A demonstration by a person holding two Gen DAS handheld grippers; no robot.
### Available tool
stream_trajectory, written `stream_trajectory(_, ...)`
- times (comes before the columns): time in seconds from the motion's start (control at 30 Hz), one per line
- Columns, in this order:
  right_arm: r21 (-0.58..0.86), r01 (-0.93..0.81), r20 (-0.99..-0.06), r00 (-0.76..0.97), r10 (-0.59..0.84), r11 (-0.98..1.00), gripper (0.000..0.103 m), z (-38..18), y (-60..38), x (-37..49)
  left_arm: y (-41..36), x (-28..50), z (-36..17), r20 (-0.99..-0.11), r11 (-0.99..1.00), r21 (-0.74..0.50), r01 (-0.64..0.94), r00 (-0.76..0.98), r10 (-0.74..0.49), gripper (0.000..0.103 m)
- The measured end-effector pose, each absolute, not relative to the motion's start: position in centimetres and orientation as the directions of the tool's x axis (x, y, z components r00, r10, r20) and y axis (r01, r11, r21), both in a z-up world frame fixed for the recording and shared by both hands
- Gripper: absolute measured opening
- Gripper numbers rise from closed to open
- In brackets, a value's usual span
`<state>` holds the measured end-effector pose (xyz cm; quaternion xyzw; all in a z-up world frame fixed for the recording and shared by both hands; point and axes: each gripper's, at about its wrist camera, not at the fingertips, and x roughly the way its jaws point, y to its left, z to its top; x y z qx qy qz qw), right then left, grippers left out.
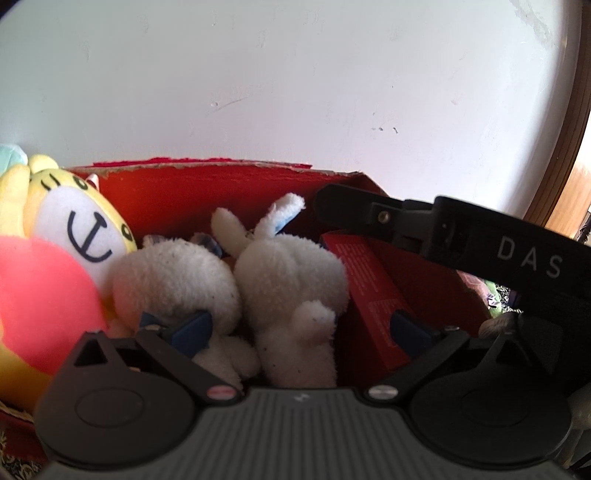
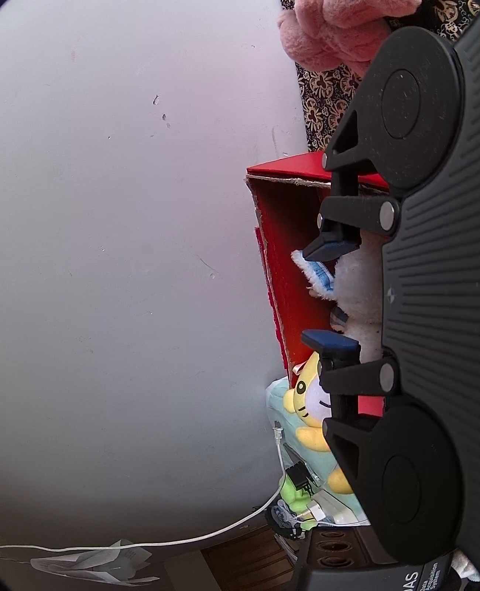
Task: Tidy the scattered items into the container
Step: 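Move both grippers back to the green bean plush beside the pink plush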
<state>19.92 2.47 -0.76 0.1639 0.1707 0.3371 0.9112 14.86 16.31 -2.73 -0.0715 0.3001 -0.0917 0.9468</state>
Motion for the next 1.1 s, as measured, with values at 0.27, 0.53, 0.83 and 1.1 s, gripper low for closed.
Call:
stream_trajectory(0.27, 0.481, -0.488, -0.154, 0.771, 0.618, 0.728, 0.066, -0.9, 1.2, 18.2, 16.0, 14.3, -2.8, -0.523, 0.973, -0.163, 0.162, 0.822, -0.225, 0.102)
stream_trajectory(0.53, 0.528, -0.5, -0.091, 0.771, 0.631, 0.687, 0.064, -1.8, -3.2, 15.0, 16.1, 14.8, -2.6, -0.515, 0.976, -0.155, 0.151, 0.831, -0.21, 0.102)
stream_trajectory(0.83, 0.624, -0.266, -0.175, 0.869, 0.463, 0.735, 0.062, -4.7, -13.3, 12.8, 14.5, 13.1, -0.3, -0.481, 0.989, -0.109, 0.097, 0.866, -0.138, 0.1)
stream_trajectory(1.1, 0.723, -0.078, -0.27, 0.883, 0.385, 0.687, 0.037, -8.1, -18.5, 13.4, 10.4, 10.4, 4.5, -0.365, 0.957, -0.163, 0.238, 0.887, -0.283, 0.099)
